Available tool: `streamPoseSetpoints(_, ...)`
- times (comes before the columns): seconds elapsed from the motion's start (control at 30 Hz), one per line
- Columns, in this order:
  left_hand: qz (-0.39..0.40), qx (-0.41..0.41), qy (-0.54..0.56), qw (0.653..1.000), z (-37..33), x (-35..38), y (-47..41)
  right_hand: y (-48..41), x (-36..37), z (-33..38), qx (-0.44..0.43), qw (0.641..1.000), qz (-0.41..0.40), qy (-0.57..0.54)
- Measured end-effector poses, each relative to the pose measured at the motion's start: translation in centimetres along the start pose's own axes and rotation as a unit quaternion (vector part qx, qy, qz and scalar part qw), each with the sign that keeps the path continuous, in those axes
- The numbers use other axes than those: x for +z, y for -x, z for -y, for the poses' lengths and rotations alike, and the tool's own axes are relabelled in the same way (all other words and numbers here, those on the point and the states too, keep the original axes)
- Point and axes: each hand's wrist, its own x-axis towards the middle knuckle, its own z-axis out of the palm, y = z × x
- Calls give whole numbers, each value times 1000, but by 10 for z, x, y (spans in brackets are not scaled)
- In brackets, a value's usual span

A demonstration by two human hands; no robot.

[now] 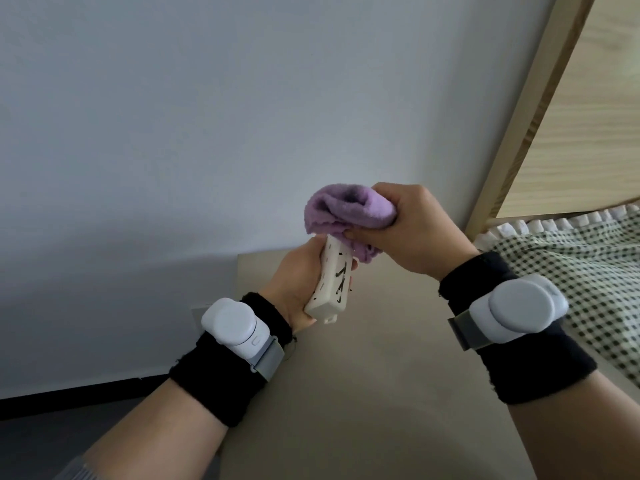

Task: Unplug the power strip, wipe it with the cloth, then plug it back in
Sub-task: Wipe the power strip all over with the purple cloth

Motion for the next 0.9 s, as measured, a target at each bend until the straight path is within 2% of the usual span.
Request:
streamPoseSetpoints(0.1,-10,-12,3,1000,-2,1,1,2,9,0,3,998,-62,10)
streamPoseSetpoints(0.27,-6,3,20,1000,-4,-1,2,0,6,-1,-22,997,38,-59)
streamPoseSetpoints(0.43,-14,-3,32,999,-5,-2,0,0,18,-4,-22,998,-22,-53)
streamPoseSetpoints(0.57,-3,4,21,1000,-5,-3,1,-1,12,-7,-24,994,40,-98)
streamPoseSetpoints(0.73,-5,-15,22,1000,-4,0,1,-2,18,-9,0,996,-56,-76)
streamPoseSetpoints(0.9,-4,-2,27,1000,-3,-3,-1,0,2,-6,-3,988,93,-126)
